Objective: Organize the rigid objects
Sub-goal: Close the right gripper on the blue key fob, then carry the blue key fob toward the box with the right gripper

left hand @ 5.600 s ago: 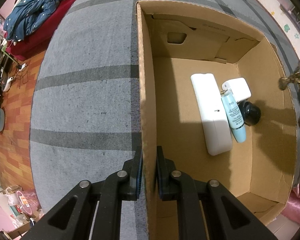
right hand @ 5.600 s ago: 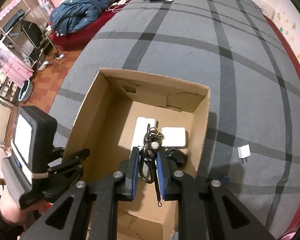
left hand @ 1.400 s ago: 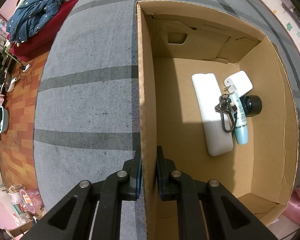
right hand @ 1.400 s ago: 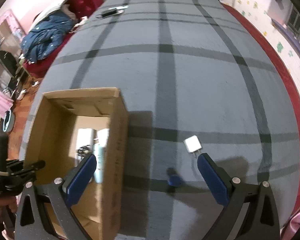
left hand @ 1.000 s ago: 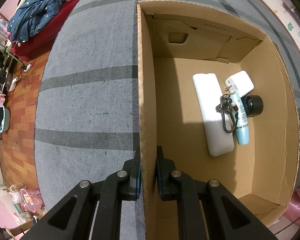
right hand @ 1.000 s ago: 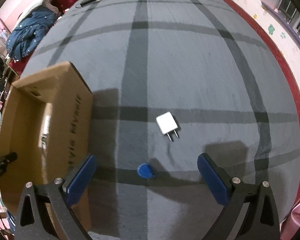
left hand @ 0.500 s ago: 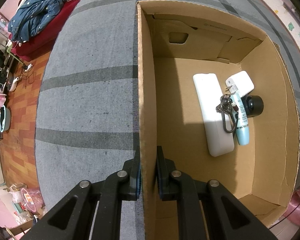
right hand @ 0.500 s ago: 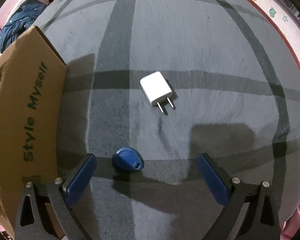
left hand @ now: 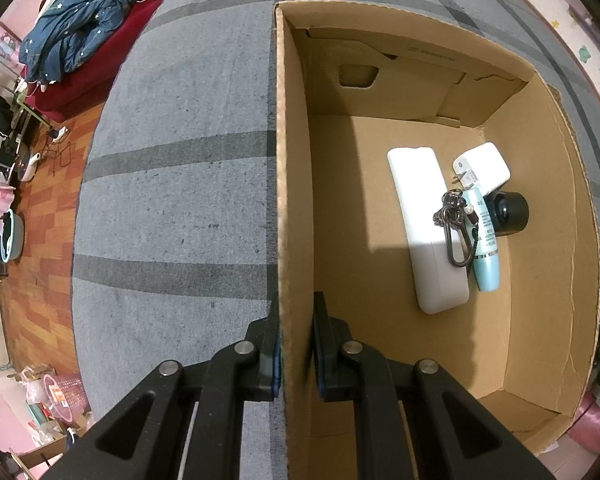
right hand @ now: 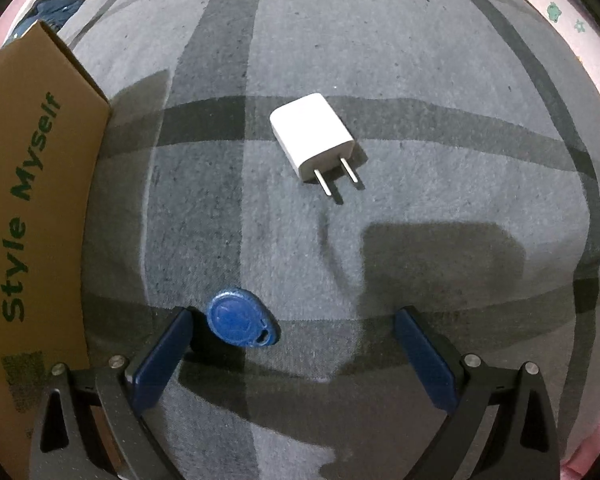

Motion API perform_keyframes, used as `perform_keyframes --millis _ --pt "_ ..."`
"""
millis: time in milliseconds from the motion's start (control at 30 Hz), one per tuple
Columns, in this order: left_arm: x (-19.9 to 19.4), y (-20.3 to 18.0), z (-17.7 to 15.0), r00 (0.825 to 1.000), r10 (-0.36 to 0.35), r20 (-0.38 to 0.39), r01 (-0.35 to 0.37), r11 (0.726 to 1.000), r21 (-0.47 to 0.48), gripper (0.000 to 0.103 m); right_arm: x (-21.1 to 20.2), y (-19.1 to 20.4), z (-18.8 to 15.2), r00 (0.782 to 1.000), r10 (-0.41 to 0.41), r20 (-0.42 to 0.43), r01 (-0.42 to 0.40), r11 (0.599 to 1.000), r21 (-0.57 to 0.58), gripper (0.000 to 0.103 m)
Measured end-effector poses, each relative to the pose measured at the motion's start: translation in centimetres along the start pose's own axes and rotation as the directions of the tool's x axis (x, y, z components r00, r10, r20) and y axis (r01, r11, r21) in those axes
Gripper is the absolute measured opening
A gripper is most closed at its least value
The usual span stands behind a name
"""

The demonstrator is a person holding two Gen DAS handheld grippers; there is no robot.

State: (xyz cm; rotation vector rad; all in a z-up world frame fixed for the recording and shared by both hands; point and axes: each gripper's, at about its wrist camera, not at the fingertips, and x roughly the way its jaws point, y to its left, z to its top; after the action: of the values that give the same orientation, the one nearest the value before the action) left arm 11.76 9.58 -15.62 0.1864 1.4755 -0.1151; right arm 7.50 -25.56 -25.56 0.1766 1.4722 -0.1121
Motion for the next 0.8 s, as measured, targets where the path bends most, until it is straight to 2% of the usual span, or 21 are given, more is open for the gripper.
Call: perform_keyframes --millis 133,233,333,367,400,800 --pt "-0.1 0.1 0.0 1.0 0.001 0.0 -0.001 1.0 -0.006 0.012 0.0 -0.7 1.0 1.0 -0.001 -0.008 0.001 1.0 -0.002 0.099" --pt "-0.1 0.1 0.0 1.0 0.001 0.0 -0.001 1.0 -0.009 0.012 -0.3 -0.7 1.5 1.0 0.018 -0.012 -0.018 1.0 0.003 0.087" --pt "-0.1 0.0 0.0 1.0 0.003 0.001 -0.003 1.0 -0.006 0.012 -1.6 -0.6 1.5 1.0 0.026 -0.012 -0.026 1.0 0.001 0.062" --pt "-0.1 0.0 -0.1 1.0 0.003 0.001 -0.003 1.0 -0.006 0.012 -1.8 -0.6 1.6 0.999 0.039 -0.011 -0.039 0.999 -0.001 0.049" --pt "-0.1 0.1 -0.1 1.0 0.003 0.001 -0.003 1.0 -0.006 0.013 -2.1 -0.3 1.5 0.999 0.041 -0.01 -0.041 0.999 0.001 0.03" --pt "-0.2 0.1 -0.2 1.0 0.002 0.004 -0.002 1.0 0.0 0.012 -4.8 0.4 1.6 0.999 0.031 -0.012 -0.031 1.0 -0.001 0.028"
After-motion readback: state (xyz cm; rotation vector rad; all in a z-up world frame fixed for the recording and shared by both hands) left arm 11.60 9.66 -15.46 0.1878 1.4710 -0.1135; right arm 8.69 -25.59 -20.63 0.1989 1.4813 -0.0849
